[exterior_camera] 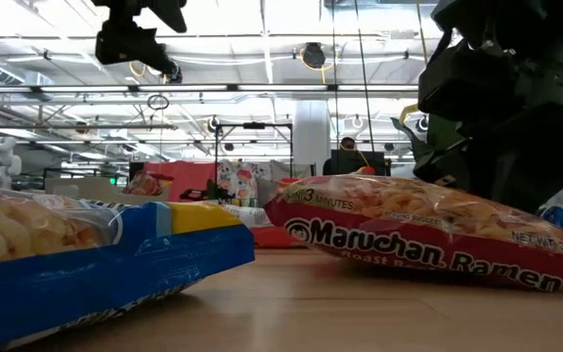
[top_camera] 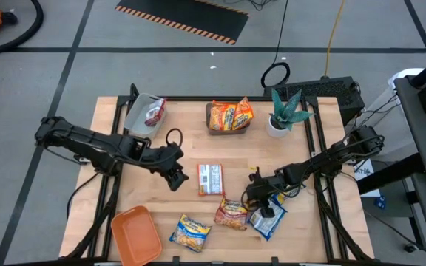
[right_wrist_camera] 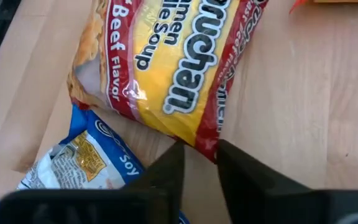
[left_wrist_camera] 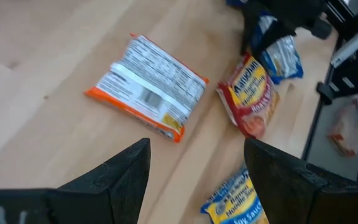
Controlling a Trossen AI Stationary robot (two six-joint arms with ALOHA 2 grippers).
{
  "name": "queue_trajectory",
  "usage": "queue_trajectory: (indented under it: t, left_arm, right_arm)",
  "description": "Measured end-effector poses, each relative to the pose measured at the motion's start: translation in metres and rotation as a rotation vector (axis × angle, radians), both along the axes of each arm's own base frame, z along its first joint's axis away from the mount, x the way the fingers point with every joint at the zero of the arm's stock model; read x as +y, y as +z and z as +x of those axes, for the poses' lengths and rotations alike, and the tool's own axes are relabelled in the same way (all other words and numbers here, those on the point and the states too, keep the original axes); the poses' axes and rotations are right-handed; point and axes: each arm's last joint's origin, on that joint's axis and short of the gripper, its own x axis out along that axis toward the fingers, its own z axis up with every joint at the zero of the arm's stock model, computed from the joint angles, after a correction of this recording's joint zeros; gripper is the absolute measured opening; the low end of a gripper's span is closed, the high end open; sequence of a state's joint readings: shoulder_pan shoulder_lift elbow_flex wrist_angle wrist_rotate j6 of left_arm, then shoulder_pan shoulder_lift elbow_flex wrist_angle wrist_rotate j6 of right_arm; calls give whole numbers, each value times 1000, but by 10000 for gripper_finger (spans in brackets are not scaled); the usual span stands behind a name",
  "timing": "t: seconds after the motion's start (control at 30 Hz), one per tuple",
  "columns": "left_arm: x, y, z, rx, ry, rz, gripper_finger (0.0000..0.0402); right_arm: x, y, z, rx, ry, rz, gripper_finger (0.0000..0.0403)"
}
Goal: Sort Maruchan noodles
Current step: Put the red noodle pack into the grey bin
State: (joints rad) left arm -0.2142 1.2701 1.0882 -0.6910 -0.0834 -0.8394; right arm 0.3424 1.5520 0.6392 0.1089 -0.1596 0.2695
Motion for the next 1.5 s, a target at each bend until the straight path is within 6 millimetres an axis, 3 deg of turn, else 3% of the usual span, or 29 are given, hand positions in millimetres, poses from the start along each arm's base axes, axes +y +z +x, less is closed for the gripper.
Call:
queue_trajectory:
  t: [0.2,0.53,0.77,0.93,1.13,1.3,1.5]
  left_arm:
    - [13,-4,6,6,72,37,262]
    - [-3,-16,42,-119,51,-76,262]
    - [-12,-41,78,-196,60,-133,262]
    - [-15,-53,92,-228,64,-149,262]
    - [-4,-64,96,-179,76,-121,262]
    - [6,-59,100,-238,44,-80,265]
    - [22,-59,106,-274,34,-26,298]
  right_arm:
    - [-1,1,1,-13,-4,5,7]
    - [-16,19,4,-66,-99,56,1]
    - [-31,40,3,-144,-147,68,1]
    - [-40,52,-2,-197,-131,39,0]
    - [-49,64,-8,-254,-81,-38,0]
    - [-57,70,-10,-281,-89,-60,0]
    - [-62,71,-10,-302,-37,-73,0]
